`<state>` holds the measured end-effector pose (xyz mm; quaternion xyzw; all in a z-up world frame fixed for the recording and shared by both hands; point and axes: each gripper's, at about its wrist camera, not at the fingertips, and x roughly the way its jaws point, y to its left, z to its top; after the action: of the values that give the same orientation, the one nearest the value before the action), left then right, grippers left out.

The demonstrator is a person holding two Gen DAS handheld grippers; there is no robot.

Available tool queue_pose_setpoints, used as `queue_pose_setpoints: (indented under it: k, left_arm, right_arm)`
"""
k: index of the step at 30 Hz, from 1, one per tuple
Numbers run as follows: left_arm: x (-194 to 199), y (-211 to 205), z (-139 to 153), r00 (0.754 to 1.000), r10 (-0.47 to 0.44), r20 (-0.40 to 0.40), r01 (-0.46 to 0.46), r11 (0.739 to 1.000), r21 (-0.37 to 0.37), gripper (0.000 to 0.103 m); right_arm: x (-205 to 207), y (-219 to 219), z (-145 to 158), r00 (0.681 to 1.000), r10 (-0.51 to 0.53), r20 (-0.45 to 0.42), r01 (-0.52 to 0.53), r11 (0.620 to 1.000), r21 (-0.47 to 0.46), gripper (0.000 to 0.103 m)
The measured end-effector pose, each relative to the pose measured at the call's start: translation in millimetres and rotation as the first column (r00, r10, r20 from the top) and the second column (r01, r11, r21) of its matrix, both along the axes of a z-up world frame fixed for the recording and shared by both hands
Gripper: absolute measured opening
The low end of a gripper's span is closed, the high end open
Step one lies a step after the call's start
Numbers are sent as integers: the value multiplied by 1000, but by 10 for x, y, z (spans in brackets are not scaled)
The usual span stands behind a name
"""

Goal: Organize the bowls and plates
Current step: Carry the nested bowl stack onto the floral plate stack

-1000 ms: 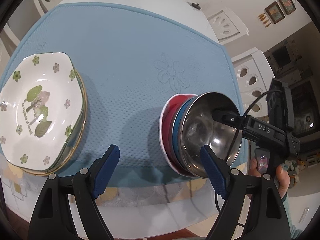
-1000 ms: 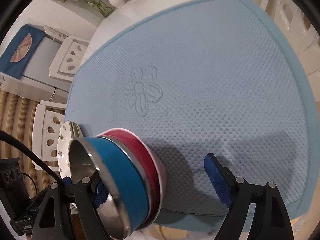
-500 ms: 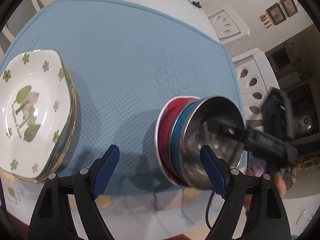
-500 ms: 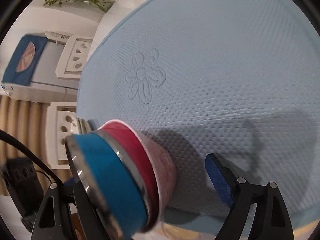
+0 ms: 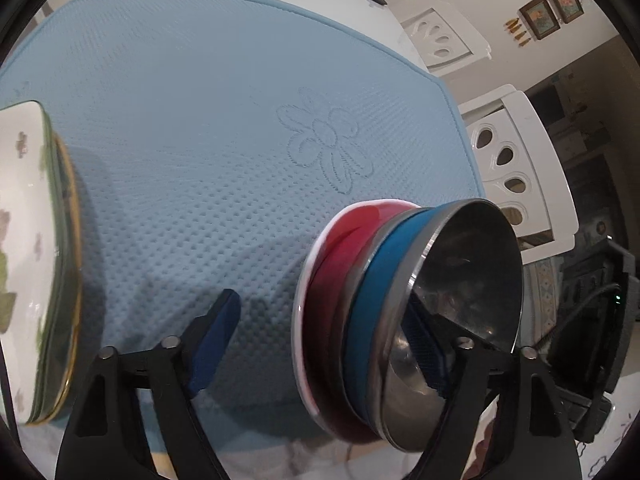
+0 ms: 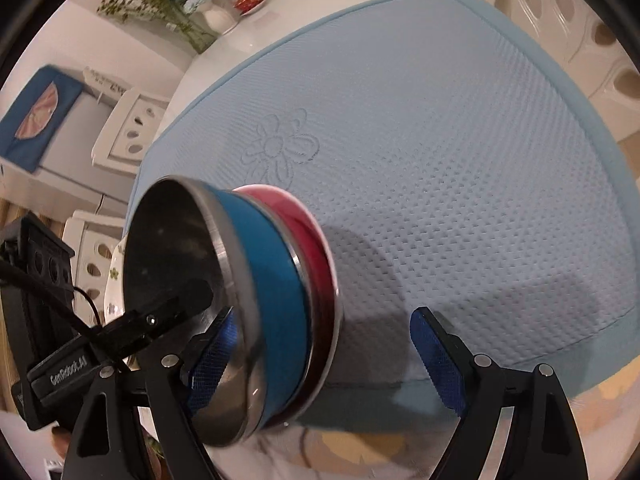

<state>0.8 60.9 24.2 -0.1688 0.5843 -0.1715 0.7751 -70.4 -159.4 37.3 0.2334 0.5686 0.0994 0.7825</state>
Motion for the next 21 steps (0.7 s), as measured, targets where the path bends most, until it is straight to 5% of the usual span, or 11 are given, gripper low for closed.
queue_pose_setpoints:
  k: [6, 11, 21]
  left_arm:
    - [62, 4, -87, 996, -85, -11, 83, 989, -126, 48]
    - [106, -9, -90, 990, -142, -11, 139, 980, -145, 46]
    - [43, 9, 85, 987, -156, 44, 159, 981, -109, 44]
  right_arm:
    - [51, -67, -143, 997, -79, 5, 78, 992, 102, 79]
    - [-1, -89, -230, 988, -155, 0, 150, 958, 244, 63]
    - [-155, 118, 4, 967, -254, 22, 248, 958, 147, 61]
